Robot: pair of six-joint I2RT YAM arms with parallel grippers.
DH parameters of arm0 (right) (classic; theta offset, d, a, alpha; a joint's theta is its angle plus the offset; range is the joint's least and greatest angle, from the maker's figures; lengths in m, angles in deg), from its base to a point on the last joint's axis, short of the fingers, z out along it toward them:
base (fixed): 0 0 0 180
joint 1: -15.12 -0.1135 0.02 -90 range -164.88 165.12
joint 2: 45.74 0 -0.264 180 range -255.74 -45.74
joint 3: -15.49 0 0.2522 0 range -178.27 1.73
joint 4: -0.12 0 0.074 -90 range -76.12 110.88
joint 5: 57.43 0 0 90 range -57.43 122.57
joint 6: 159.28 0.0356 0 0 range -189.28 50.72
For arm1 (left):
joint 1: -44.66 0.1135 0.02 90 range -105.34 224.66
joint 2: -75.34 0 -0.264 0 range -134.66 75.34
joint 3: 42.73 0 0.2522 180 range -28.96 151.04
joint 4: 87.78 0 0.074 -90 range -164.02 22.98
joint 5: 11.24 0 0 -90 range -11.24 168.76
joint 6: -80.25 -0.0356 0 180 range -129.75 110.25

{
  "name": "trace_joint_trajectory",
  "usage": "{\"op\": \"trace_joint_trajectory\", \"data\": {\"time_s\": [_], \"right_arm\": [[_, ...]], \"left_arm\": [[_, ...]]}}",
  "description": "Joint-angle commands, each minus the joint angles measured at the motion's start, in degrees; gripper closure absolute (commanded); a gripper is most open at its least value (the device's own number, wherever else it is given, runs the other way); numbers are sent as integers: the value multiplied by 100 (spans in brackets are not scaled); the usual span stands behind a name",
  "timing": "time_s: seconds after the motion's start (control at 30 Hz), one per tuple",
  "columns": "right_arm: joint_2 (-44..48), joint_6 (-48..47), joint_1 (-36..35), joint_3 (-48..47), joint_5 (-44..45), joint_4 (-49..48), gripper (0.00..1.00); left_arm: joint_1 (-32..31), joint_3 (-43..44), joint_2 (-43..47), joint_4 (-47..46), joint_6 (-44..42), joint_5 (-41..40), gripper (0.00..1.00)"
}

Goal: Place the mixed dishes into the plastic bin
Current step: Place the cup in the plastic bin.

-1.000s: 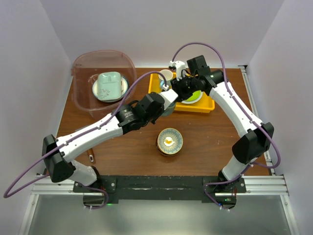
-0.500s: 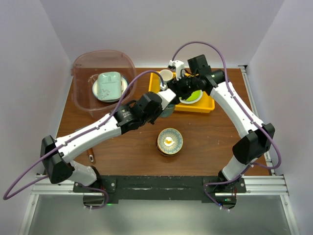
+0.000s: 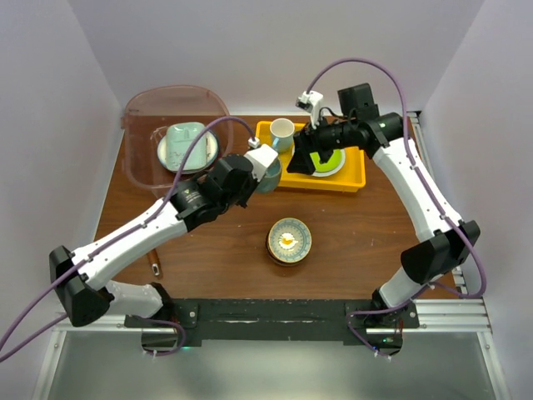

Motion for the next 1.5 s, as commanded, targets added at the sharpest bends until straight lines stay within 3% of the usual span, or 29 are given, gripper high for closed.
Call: {"op": "trace_joint_trajectory", "data": {"time_s": [0.0, 0.27, 0.6, 0.87, 1.03, 1.2, 1.47], "right_arm": [[450, -417, 191, -208, -734, 153, 7], [617, -540, 490, 99, -1016, 109, 5], [758, -549, 639, 548, -1051, -58, 4], [828, -549, 736, 750, -1078, -137, 4], [881, -557, 798, 890, -1104, -181, 4], [908, -575, 824, 987, -1104, -216, 4], [934, -531, 850, 1128, -1148, -304, 3]], "left_arm": [[209, 119, 603, -1095, -5, -403, 100], [859, 163, 884, -1323, -401, -272, 100], [2308, 242, 1060, -1657, -726, 422, 100], [3785, 259, 823, -1842, -866, 1687, 100], [4305, 285, 419, -1798, -998, 2487, 100], [4613, 207, 190, -1938, -814, 2445, 100], [4832, 57, -64, -2421, -349, 1549, 100]]}}
